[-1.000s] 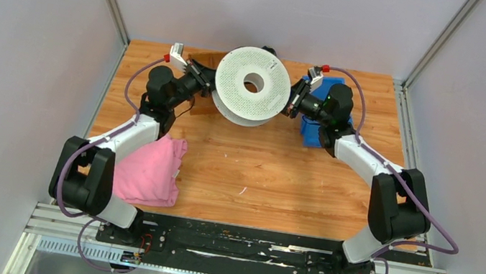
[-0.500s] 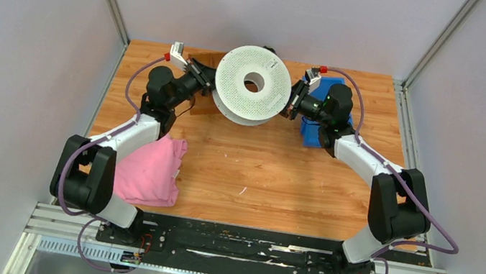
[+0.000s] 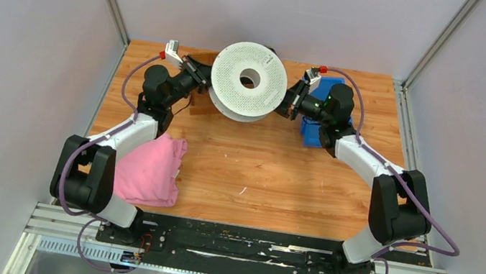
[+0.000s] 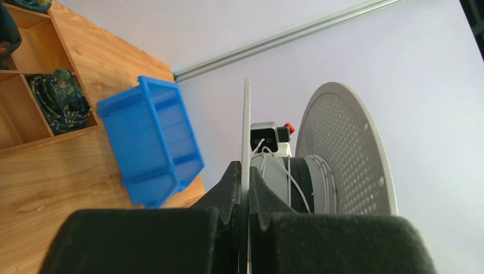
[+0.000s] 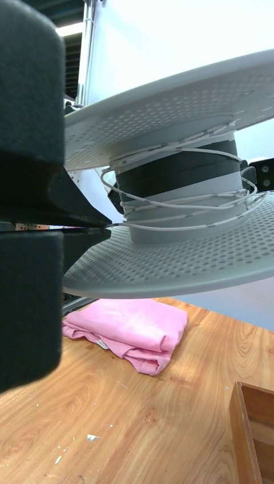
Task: Wrap the cables
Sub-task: Wrap the cable around the cable reel.
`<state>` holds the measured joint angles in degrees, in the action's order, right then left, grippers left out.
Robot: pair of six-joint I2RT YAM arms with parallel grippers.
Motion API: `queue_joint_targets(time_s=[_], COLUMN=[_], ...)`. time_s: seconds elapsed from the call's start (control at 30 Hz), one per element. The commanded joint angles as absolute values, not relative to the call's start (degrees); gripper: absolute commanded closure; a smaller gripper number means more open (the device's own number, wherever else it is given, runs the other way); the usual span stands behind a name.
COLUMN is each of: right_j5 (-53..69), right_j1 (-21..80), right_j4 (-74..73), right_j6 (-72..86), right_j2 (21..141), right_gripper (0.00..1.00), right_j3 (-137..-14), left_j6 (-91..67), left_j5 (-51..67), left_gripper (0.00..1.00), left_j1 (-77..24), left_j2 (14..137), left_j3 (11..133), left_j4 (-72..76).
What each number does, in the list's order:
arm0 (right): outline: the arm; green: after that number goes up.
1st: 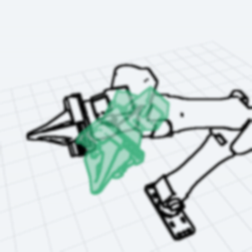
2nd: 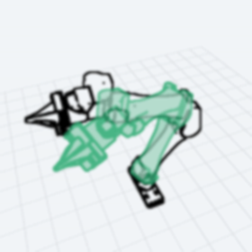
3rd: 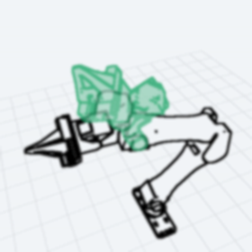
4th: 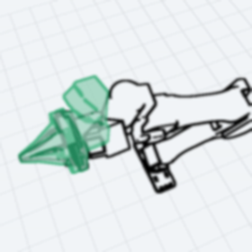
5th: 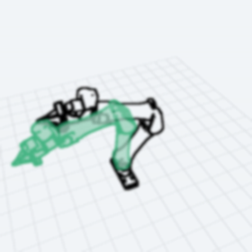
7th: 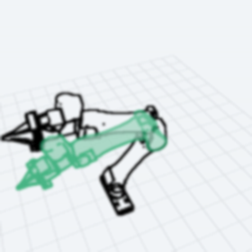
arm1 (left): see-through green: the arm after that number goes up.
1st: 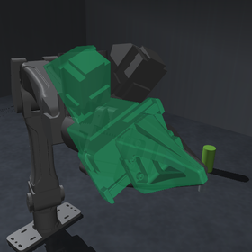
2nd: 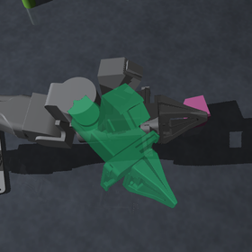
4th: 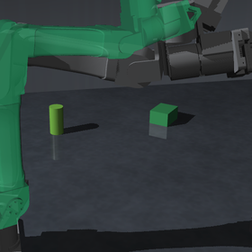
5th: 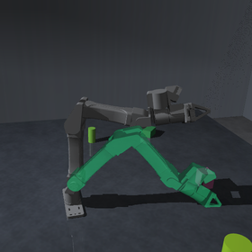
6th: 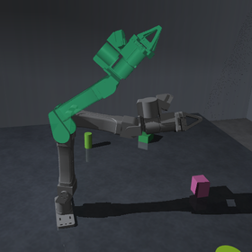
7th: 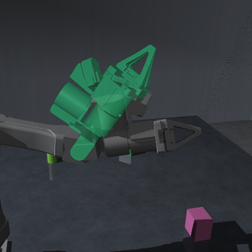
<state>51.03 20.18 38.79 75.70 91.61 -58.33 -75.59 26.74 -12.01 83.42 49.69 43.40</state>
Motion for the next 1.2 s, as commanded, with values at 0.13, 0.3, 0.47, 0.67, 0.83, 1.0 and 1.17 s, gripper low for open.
queue_joint_targets(time_s=[0.13, 0.3, 0.47, 0.67, 0.83, 1.0, 1.17], right_j5=[52.91, 52.59, 53.12, 54.2, 54.56, 54.75, 54.78], right_j1=[19.03, 18.98, 19.16, 19.25, 19.4, 19.36, 18.56], right_j4=[44.01, 46.07, 46.76, 46.59, 46.4, 46.11, 43.82], right_j6=[79.86, 81.91, 82.83, 83.3, 84.04, 84.29, 82.75], right_j2=[90.73, 91.77, 92.06, 91.87, 91.55, 91.67, 91.67], right_gripper=[0.99, 0.99, 0.99, 0.99, 0.99, 0.99, 0.99], right_j3=[-58.01, -58.08, -58.38, -58.26, -57.84, -58.07, -58.12], left_j6=[-76.4, -76.36, -76.54, -75.23, -73.53, -72.17, -72.84], left_j5=[27.72, 28.14, 27.94, 28.2, 28.23, 28.24, 28.05], left_gripper=[1.0, 1.0, 1.0, 1.0, 1.0, 1.0, 1.0], left_j1=[-11.69, -11.78, -11.78, -11.74, -11.72, -11.65, -11.61], left_j2=[83.5, 83.82, 84.24, 85.2, 85.26, 84.63, 84.55], left_j3=[50.27, 50.71, 50.69, 51.11, 51.31, 51.25, 51.06], left_j4=[49.93, 50.48, 51.35, 51.92, 53.07, 52.65, 52.16])
